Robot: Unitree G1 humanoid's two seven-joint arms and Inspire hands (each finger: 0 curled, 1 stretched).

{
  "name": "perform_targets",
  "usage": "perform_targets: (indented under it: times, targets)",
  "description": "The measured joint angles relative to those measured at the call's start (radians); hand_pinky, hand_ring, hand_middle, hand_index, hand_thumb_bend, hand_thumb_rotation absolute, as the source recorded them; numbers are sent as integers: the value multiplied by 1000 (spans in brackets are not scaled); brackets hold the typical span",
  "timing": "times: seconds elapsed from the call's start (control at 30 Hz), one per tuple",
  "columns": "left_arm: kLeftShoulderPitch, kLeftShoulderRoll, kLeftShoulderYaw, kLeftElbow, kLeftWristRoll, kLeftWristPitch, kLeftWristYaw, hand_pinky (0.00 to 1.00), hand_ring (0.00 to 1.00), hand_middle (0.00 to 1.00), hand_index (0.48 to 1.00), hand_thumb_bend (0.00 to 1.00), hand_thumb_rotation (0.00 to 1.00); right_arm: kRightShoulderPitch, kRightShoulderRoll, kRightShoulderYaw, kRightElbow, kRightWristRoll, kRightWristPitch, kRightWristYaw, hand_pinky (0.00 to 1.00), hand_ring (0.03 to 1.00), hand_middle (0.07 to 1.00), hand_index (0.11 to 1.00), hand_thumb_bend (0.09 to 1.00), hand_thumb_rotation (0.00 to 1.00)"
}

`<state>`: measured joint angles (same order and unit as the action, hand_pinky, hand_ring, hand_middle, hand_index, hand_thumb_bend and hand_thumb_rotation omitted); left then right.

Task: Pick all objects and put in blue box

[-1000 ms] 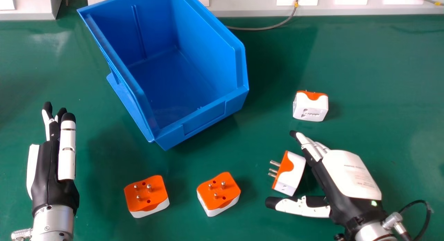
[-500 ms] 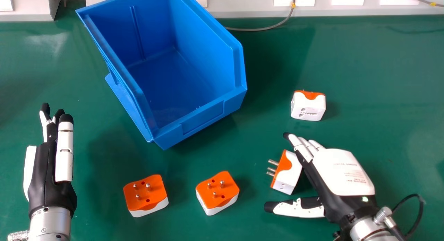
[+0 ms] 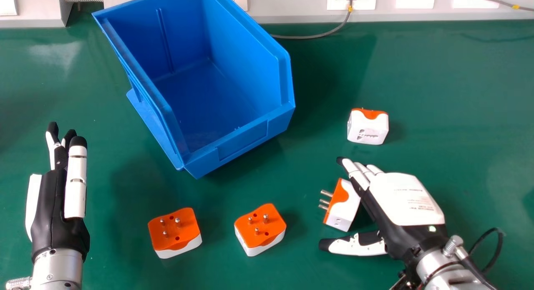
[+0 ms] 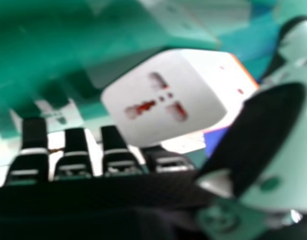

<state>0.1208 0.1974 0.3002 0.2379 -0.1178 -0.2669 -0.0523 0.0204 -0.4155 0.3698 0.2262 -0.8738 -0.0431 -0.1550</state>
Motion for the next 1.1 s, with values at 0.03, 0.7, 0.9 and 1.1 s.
perform_targets:
  times: [0.03,0.7,0.9,1.1]
  targets:
    - [1,0,0,-4,0,3,0,1000,999,997,994,266,991,-2,-1,1,-2,0,2,4,855,924,934,953,533,478]
    - [14,0,0,-49,-1,39,0,1000,1000,999,995,255,974,-77,-9,9,-53,24,74,131,687,783,809,809,557,229]
    - [14,0,0,-50,-1,39,1,999,1000,998,992,251,968,-87,-13,12,-60,40,70,141,637,726,770,772,575,196]
    - [14,0,0,-68,-1,48,3,997,1000,997,990,249,955,-108,-21,19,-64,43,75,166,588,682,738,747,586,156]
